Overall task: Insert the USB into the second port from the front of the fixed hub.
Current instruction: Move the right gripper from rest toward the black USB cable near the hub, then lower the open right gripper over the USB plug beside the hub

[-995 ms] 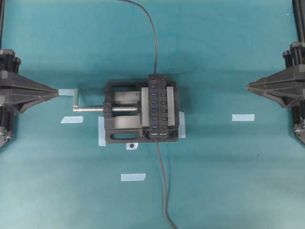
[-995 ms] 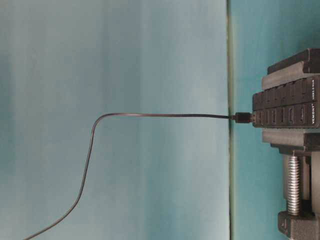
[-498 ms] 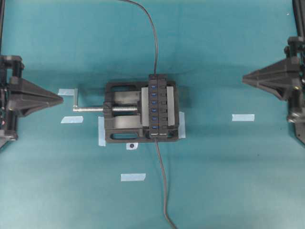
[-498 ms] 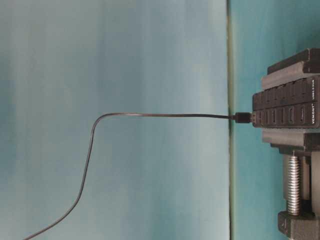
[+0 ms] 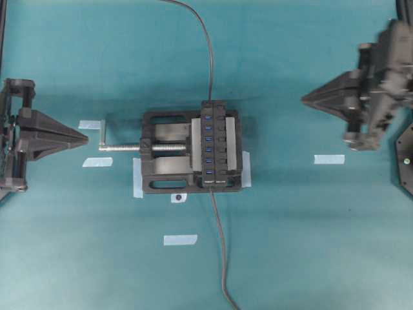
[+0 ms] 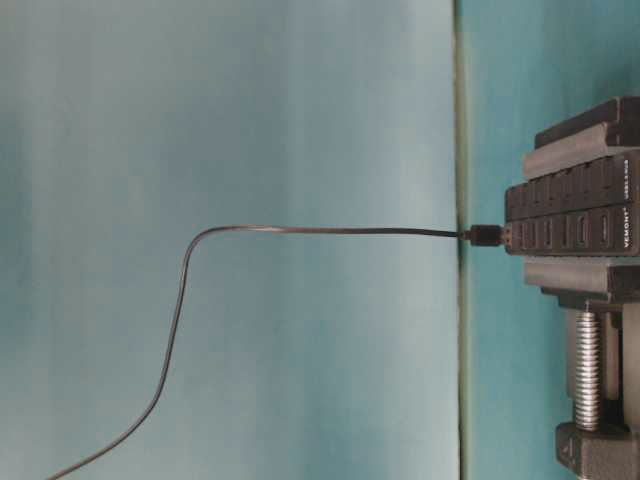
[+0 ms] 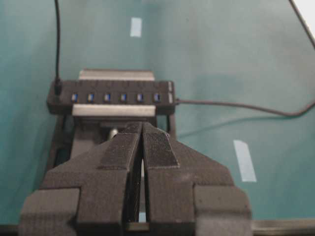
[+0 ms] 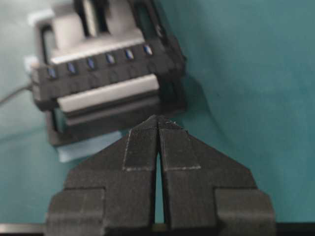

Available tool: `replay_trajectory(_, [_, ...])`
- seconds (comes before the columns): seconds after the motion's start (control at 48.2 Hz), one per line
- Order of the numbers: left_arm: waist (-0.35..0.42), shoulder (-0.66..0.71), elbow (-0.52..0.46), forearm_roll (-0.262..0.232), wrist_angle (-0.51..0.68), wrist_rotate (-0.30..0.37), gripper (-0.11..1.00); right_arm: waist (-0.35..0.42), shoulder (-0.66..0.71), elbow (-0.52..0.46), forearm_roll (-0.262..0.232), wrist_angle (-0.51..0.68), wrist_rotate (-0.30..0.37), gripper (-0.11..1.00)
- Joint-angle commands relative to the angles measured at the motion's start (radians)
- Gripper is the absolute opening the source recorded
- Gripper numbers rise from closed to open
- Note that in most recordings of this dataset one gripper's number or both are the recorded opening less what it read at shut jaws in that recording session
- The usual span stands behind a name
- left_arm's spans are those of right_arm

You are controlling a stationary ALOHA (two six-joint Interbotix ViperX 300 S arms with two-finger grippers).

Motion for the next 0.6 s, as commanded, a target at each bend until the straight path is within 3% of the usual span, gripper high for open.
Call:
replay_trajectory(0.0, [0.000, 0.015, -0.026, 0.002, -0.005, 0.000, 0.00, -0.015, 0.058, -0.052, -0.026, -0.005, 0.000, 0.01])
replay_trajectory(0.311, [0.000, 0.035, -0.032, 0.002, -0.005, 0.000, 0.00, -0.034, 0.252, -0.153, -0.138, -0.005, -0.003, 0.01])
replay_trajectory(0.58, [0.000, 0.035, -0.032, 0.002, -0.005, 0.000, 0.00, -0.034, 0.413, -0.253, -0.175, -0.003, -0.006, 0.01])
